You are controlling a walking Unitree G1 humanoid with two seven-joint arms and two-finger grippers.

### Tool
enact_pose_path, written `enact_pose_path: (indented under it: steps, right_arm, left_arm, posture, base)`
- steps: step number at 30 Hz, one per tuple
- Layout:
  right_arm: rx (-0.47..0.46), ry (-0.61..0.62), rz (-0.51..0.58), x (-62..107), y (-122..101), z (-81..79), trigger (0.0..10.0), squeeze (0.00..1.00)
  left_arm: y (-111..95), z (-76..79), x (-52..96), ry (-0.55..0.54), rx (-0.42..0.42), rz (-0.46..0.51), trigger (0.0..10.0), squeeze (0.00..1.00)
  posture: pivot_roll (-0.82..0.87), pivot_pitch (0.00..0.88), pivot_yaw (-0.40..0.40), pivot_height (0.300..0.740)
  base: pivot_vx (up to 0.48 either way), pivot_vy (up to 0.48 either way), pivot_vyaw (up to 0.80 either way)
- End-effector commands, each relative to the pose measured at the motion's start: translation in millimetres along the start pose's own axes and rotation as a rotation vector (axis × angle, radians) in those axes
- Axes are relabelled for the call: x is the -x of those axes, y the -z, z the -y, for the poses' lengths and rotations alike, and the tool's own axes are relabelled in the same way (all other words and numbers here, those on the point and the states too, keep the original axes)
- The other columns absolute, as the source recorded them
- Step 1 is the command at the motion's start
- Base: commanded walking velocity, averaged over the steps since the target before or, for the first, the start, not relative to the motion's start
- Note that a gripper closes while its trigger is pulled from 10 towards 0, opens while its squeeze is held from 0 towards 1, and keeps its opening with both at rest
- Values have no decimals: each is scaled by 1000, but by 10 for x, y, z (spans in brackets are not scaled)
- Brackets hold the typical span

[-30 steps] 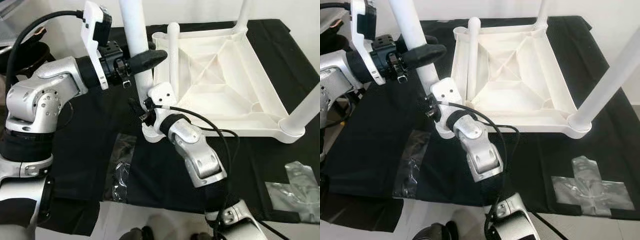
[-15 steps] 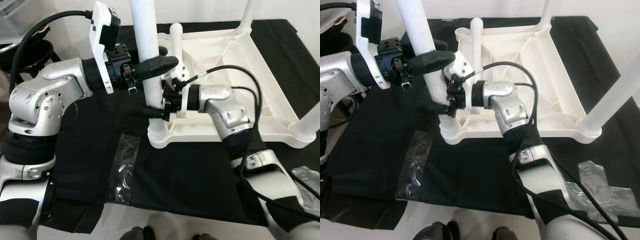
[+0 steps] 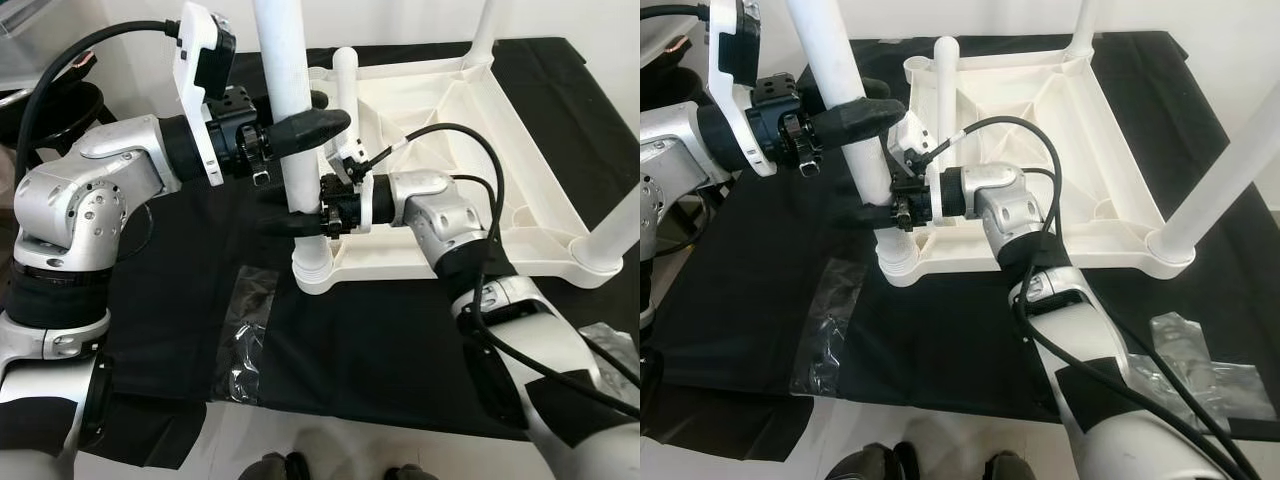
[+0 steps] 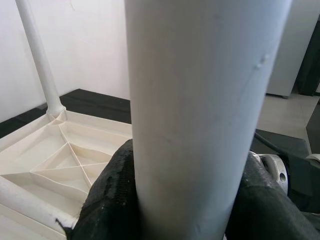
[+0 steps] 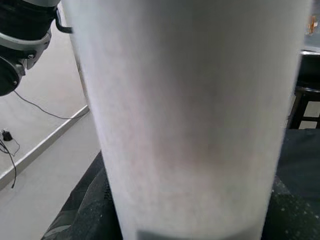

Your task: Building children table

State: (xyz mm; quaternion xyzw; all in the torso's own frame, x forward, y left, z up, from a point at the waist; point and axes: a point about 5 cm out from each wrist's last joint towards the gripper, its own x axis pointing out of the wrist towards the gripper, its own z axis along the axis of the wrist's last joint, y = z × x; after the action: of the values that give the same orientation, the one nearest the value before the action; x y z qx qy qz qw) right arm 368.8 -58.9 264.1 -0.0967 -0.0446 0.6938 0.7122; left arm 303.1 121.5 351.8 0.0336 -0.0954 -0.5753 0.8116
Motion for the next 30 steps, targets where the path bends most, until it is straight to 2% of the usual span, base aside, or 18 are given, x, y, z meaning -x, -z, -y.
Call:
enact_pose_path:
  steps: [1, 4, 5, 8, 10, 12, 13, 14, 15, 16, 17, 18, 19, 20, 22, 25, 26, 30]
  right_arm:
    - [-14, 43, 27, -37, -33, 46, 0, 0]
    - [-5, 72, 30, -27, -24, 69, 0, 0]
    - [4, 113, 19, -12, -11, 88, 0, 0]
    - [4, 211, -1, 32, 40, 126, 0, 0]
    - [4, 211, -1, 32, 40, 126, 0, 0]
    - [-17, 362, -26, 56, 138, 129, 0, 0]
    - [-17, 362, -26, 56, 138, 129, 0, 0]
    - [2, 709, -70, 10, 261, 117, 0, 0]
    - [2, 709, -70, 10, 261, 117, 0, 0]
    - [-36, 932, -84, -42, 429, -81, 0, 0]
    - [-36, 932, -84, -42, 429, -81, 0, 0]
    - [-60, 1117, -81, -27, 520, -258, 0, 0]
    - [-60, 1117, -81, -27, 520, -258, 0, 0]
    - [-104, 1171, -69, -70, 588, -377, 0, 0]
    - [-101, 1148, -52, -114, 593, -406, 0, 0]
    - [-84, 1133, -44, -148, 574, -359, 0, 0]
    - [-72, 1124, -39, -160, 556, -313, 0, 0]
    - [-57, 1140, -35, -153, 513, -252, 0, 0]
  left_arm:
    - [68, 158, -108, 133, 16, -26, 0, 0]
    - [42, 143, -124, 114, -3, -5, 0, 0]
    - [43, 145, -121, 113, -19, -14, 10000, 1000]
    - [36, 152, -110, 126, -14, -14, 10000, 1000]
    - [36, 152, -110, 126, -14, -14, 10000, 1000]
    - [26, 124, -93, 96, -9, -7, 10000, 1000]
    - [26, 124, -93, 96, -9, -7, 10000, 1000]
    - [25, 111, -78, 79, -10, -9, 10000, 1000]
    - [25, 111, -78, 79, -10, -9, 10000, 1000]
    - [26, 98, -59, 66, -5, -9, 10000, 1000]
    - [26, 98, -59, 66, -5, -9, 10000, 1000]
    - [35, 87, -46, 57, -6, -17, 10000, 1000]
    - [35, 87, -46, 57, -6, -17, 10000, 1000]
    - [46, 82, -44, 57, -6, -22, 10000, 1000]
    - [55, 76, -52, 53, -13, -28, 10000, 1000]
    - [66, 62, -59, 42, -22, -35, 10000, 1000]
    - [71, 51, -65, 35, -26, -38, 10000, 0]
    - [75, 48, -66, 21, -20, -40, 10000, 0]
  posture:
    - [-43, 158, 101, 740]
    - [-46, 157, 100, 740]
    - [-51, 159, 99, 740]
    - [-54, 161, 97, 740]
    - [-54, 161, 97, 740]
    - [-66, 159, 67, 740]
    - [-66, 159, 67, 740]
    - [-51, 156, 69, 740]
    - [-51, 156, 69, 740]
    - [-37, 169, 85, 740]
    - [-37, 169, 85, 740]
    - [-36, 170, 88, 740]
    - [-36, 170, 88, 740]
    - [-42, 168, 98, 740]
    - [-43, 158, 92, 740]
    - [-46, 149, 87, 740]
    - [-43, 146, 84, 740]
    - [-36, 143, 84, 740]
  base:
    - [0, 0, 0]
    - [0, 0, 0]
    - [0, 0, 0]
    - [0, 0, 0]
    - [0, 0, 0]
    - [0, 0, 0]
    - [0, 0, 0]
    - [0, 0, 0]
    - [0, 0, 0]
    - [0, 0, 0]
    - [0, 0, 0]
    - [0, 0, 0]
    - [0, 0, 0]
    - [0, 0, 0]
    - [0, 0, 0]
    - [0, 0, 0]
    - [0, 0, 0]
    - [0, 0, 0]
